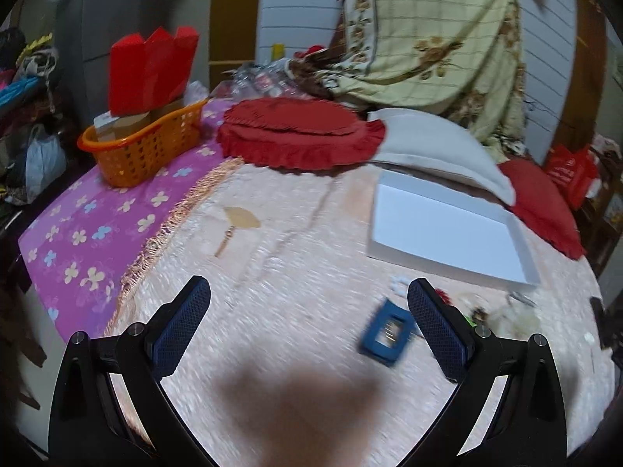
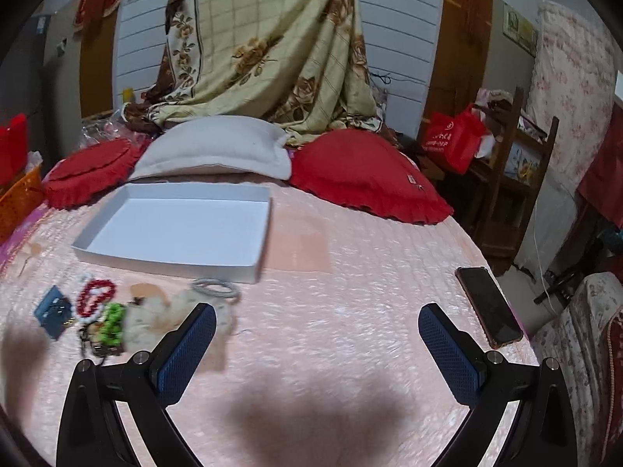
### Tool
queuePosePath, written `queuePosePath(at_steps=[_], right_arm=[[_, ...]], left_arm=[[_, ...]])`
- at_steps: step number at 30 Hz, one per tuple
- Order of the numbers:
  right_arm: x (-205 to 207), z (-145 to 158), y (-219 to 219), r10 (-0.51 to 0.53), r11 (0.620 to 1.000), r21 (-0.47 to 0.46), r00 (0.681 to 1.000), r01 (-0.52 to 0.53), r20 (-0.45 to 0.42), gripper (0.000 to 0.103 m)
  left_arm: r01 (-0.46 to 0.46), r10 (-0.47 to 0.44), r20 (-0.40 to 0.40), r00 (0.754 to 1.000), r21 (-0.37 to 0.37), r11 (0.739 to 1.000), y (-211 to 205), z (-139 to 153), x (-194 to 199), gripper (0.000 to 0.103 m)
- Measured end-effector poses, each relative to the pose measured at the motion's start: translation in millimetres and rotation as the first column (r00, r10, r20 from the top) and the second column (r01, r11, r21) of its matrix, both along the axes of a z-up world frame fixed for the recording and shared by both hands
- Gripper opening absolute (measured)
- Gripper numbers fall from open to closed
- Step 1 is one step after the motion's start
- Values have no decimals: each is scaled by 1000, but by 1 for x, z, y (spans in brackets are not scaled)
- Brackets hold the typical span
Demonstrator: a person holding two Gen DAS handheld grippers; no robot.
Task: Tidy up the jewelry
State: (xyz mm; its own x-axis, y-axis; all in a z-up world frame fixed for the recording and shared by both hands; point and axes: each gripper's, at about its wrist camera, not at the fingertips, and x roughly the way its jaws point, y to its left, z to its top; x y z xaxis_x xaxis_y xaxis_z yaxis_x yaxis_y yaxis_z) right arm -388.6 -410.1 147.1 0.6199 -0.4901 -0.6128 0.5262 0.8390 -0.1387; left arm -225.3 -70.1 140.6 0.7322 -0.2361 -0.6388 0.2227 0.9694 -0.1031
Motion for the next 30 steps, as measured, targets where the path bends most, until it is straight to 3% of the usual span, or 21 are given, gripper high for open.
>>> queuePosePath(at_steps=[7, 11, 24, 30], right_arm=[[-6, 13, 43, 31, 999, 11, 999, -32, 32, 103], [-12, 16, 59, -23, 1000, 12, 1000, 22, 21, 103], [-31, -2, 74, -29, 987, 159, 1000, 28, 7, 103], [-28, -7, 83, -25, 988, 154, 999, 28, -20, 103]], left_arm=[[77, -77, -2, 997, 6, 997, -17, 3, -43, 102], [101, -101, -16, 995, 34, 994, -23, -3, -60, 102], [211, -206, -62, 977, 100, 972, -44, -26, -106, 102], [236, -229, -66, 971, 121, 964, -51, -29, -114, 102]])
